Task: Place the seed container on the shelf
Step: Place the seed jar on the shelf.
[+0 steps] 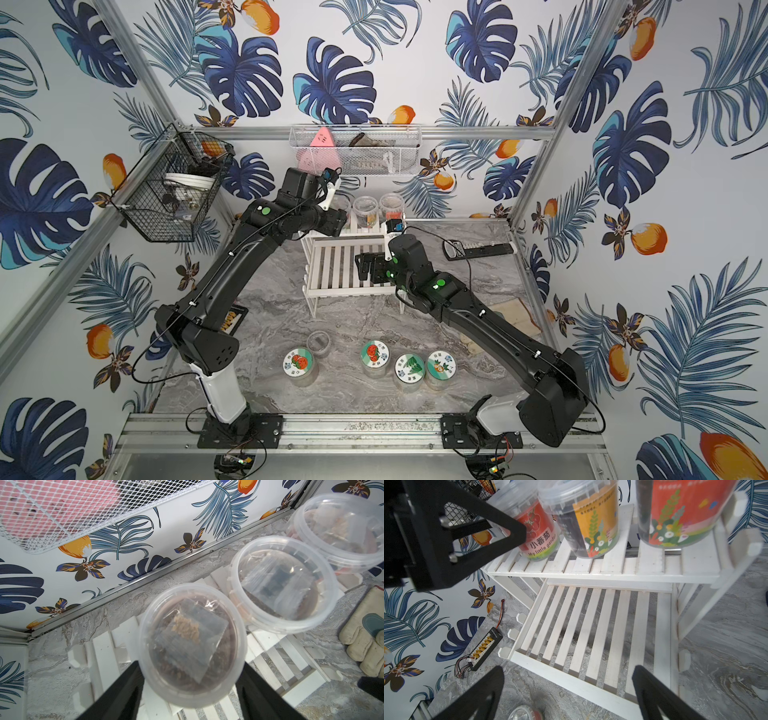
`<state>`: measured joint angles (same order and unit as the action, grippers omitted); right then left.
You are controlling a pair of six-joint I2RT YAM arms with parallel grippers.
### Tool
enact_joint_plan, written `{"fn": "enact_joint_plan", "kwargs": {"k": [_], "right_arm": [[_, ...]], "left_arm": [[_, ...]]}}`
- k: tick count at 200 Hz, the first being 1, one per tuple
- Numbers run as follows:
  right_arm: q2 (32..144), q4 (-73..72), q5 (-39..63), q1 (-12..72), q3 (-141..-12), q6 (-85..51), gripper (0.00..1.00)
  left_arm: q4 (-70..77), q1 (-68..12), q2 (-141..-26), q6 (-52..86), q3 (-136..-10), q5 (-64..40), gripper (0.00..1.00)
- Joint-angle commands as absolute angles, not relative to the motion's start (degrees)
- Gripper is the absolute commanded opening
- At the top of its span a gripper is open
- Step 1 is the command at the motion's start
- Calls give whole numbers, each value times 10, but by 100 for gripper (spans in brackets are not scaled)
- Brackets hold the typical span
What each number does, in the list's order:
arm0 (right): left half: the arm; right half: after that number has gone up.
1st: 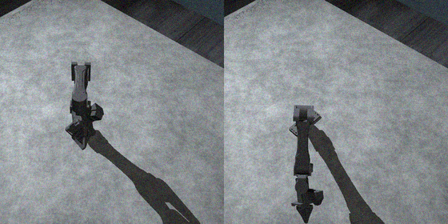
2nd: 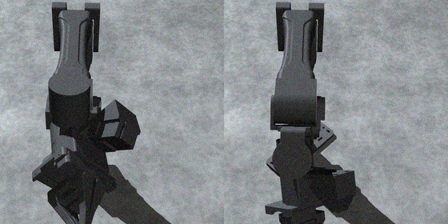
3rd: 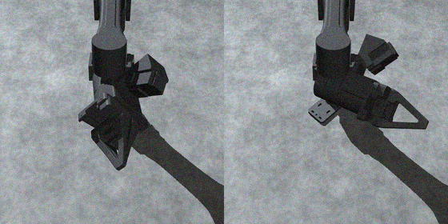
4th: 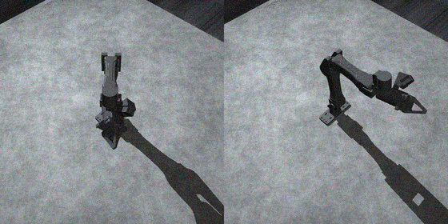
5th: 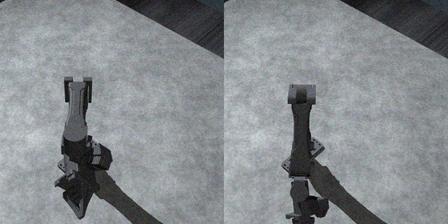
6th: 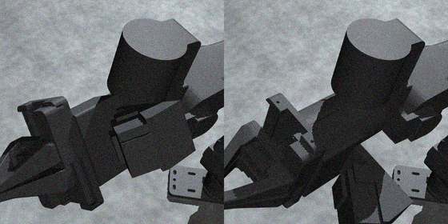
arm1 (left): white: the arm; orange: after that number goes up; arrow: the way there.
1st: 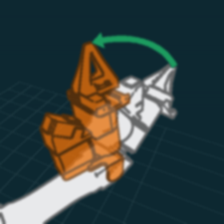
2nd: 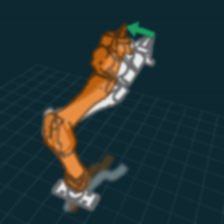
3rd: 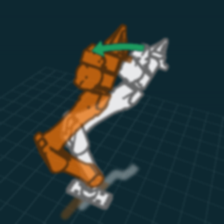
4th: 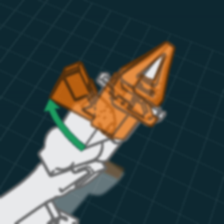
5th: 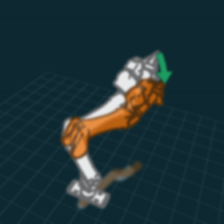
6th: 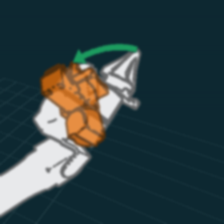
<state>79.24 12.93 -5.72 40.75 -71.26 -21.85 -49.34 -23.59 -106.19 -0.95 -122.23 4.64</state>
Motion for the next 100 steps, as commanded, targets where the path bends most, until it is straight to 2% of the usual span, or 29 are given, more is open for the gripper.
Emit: {"fn": "enact_joint_plan", "kwargs": {"k": [1, 100], "right_arm": [[788, 135, -67, 407, -713, -215, 100], [787, 137, -65, 406, -715, -215, 100]], "left_arm": [[-480, -234, -1058, -2, -1223, 40, 77], [-481, -234, -1055, 4, -1222, 39, 82]]}}
